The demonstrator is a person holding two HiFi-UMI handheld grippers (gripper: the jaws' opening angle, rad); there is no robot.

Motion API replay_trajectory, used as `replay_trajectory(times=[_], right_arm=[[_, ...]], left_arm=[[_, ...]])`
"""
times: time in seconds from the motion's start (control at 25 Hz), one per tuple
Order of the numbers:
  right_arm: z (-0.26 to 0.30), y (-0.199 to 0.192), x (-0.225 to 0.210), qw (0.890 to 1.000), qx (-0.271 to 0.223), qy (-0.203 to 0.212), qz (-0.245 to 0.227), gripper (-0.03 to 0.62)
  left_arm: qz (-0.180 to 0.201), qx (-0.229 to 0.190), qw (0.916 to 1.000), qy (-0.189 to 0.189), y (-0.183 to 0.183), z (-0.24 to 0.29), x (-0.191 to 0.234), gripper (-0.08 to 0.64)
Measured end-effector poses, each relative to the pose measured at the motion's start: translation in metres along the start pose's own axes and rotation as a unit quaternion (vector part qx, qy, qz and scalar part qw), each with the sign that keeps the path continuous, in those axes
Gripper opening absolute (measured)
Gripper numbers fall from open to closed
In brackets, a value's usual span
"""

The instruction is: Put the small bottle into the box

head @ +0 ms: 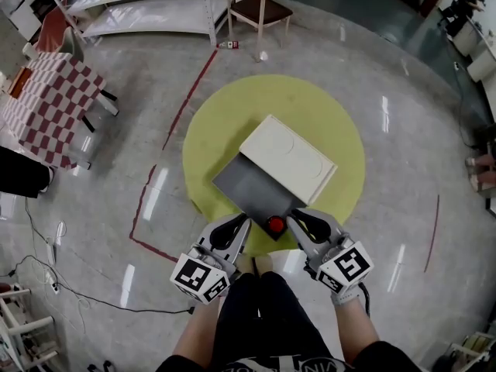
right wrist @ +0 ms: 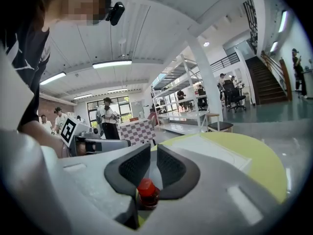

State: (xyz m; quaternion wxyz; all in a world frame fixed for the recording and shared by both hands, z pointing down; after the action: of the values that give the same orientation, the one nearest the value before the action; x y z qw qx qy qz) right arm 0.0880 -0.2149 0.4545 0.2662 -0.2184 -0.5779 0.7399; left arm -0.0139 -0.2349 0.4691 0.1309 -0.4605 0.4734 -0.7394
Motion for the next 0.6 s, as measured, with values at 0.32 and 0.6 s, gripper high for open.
replay_trajectory(times=[0.32, 0.6], right_arm=[[-0.005, 0.028, -0.012, 0.999, -0.019, -0.024, 0.012, 0.006], [-0.011, 0.052, -0.019, 0.999, -0.036, -0.035, 0.004, 0.006]], left_arm=[[0.015, -0.006, 0.9999, 0.003, 0.023, -0.004, -0.006, 0.028], [0.024, -0.014, 0.9996, 0.0, 0.037, -0.007, -0.014, 0.026]])
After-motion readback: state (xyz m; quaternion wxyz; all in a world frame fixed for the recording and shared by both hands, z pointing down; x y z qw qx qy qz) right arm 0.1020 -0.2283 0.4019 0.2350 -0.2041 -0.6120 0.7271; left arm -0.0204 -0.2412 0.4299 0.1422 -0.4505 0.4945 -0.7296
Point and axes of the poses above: the fingertips, and each gripper's own axes: z forward along the fingers, x to its left, y out of its top, the point moved 1 cm from there along -z, backward along the fingers, and after that the axes turned 12 degrees about -z, right-handed, at the moved point
